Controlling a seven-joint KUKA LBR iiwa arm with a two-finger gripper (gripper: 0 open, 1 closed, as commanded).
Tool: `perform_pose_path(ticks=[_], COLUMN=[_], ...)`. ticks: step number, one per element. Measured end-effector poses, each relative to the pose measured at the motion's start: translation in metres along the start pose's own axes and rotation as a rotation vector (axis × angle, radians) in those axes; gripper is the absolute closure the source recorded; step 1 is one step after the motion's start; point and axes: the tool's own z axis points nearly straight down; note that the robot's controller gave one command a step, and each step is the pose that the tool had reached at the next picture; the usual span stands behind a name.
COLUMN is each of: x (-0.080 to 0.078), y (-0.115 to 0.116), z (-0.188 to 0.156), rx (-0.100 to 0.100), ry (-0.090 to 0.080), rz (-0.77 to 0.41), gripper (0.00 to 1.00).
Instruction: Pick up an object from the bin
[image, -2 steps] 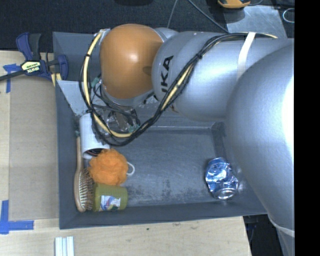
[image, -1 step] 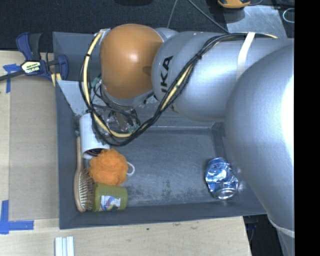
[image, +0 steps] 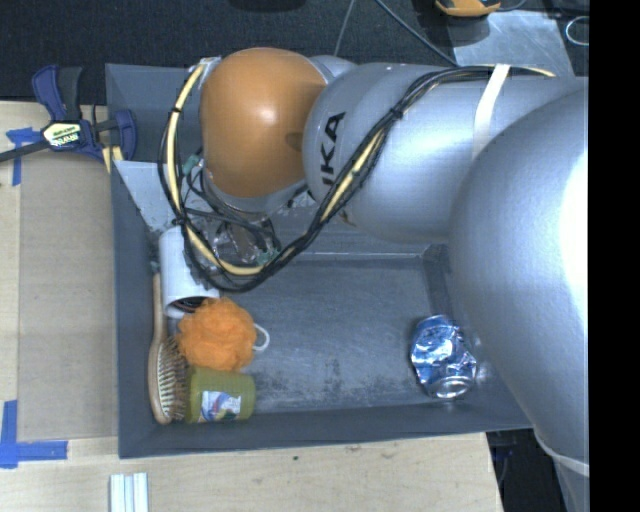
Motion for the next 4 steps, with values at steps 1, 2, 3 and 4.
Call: perform_pose_path(ticks=[1, 2, 3, 4], x=[0.0, 0.0, 0.0, 0.018], y=[0.0, 0.0, 0.0, -0.011], z=[0.0, 0.0, 0.0, 0.061], rx=[0.0, 0.0, 0.0, -0.001], ry=[0.0, 0.0, 0.0, -0.008], rz=[0.0, 0.001, 0.0, 0.066], gripper=[1.0, 1.0, 0.0, 0.0])
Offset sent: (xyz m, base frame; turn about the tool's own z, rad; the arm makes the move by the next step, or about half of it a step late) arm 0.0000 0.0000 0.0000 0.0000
